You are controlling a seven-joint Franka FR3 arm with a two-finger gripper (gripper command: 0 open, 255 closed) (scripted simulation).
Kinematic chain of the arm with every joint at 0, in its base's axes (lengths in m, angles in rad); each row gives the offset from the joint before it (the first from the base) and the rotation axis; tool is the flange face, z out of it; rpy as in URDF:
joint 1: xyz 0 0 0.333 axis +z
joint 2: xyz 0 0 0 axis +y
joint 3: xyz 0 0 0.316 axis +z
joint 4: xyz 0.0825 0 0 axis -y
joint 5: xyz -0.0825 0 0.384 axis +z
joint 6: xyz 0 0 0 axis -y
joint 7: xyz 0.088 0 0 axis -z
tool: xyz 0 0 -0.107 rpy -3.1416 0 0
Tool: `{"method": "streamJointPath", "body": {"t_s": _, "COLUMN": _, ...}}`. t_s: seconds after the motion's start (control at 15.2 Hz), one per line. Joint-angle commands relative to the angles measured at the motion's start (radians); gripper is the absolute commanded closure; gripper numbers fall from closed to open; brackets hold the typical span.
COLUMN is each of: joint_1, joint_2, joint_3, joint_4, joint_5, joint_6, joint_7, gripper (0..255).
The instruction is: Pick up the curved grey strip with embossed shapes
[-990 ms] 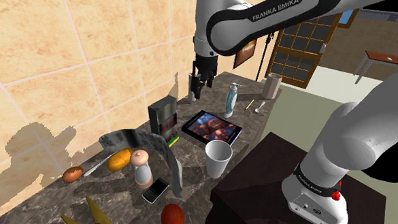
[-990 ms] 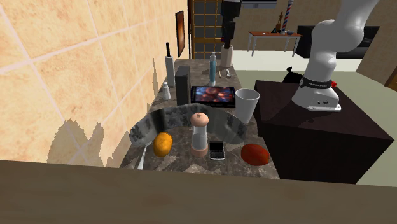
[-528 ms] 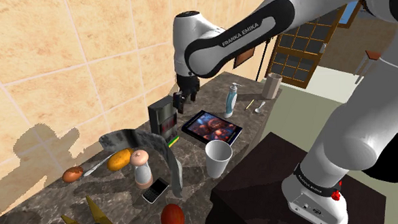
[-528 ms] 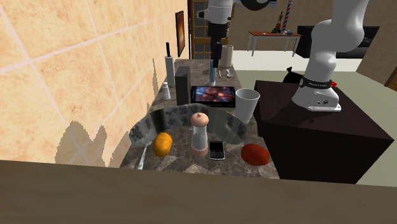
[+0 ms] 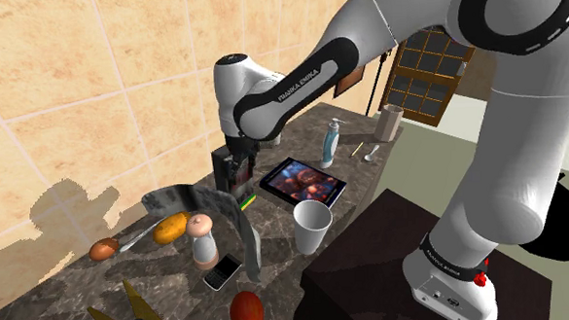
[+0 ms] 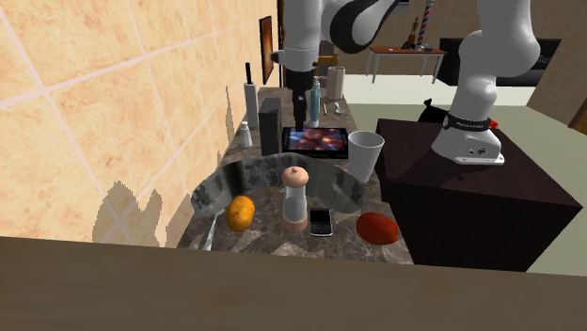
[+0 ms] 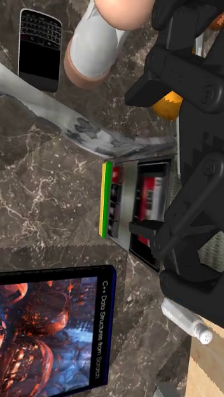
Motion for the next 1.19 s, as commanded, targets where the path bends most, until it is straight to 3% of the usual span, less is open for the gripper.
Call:
{"method": "streamJointPath", "body": {"t_s": 0.0, "joint_1": 0.019, "joint_2": 0.089, "joint_3": -0.005, "joint_4": 0.064, "joint_5": -0.03, "joint_6": 0.014, "joint_7": 0.027, "gripper": 0}}
{"method": "streamJointPath", "body": {"t_s": 0.26, "joint_1": 0.065, "joint_2": 0.243, "joint_3": -0.018, "joint_4": 0.192, "joint_5": -0.07, "joint_6": 0.021, "joint_7": 0.065, "gripper": 0}}
{"method": "streamJointPath", "body": {"t_s": 0.92, "joint_1": 0.082, "joint_2": 0.321, "joint_3": -0.04, "joint_4": 0.198, "joint_5": -0.102, "joint_6": 0.091, "joint_7": 0.09, "gripper": 0}}
{"method": "streamJointPath", "body": {"t_s": 0.99, "joint_1": 0.082, "joint_2": 0.321, "joint_3": -0.04, "joint_4": 0.198, "joint_5": -0.101, "joint_6": 0.091, "joint_7": 0.09, "gripper": 255}}
{"method": "streamJointPath", "body": {"t_s": 1.12, "joint_1": 0.082, "joint_2": 0.319, "joint_3": -0.039, "joint_4": 0.197, "joint_5": -0.101, "joint_6": 0.091, "joint_7": 0.09, "gripper": 255}}
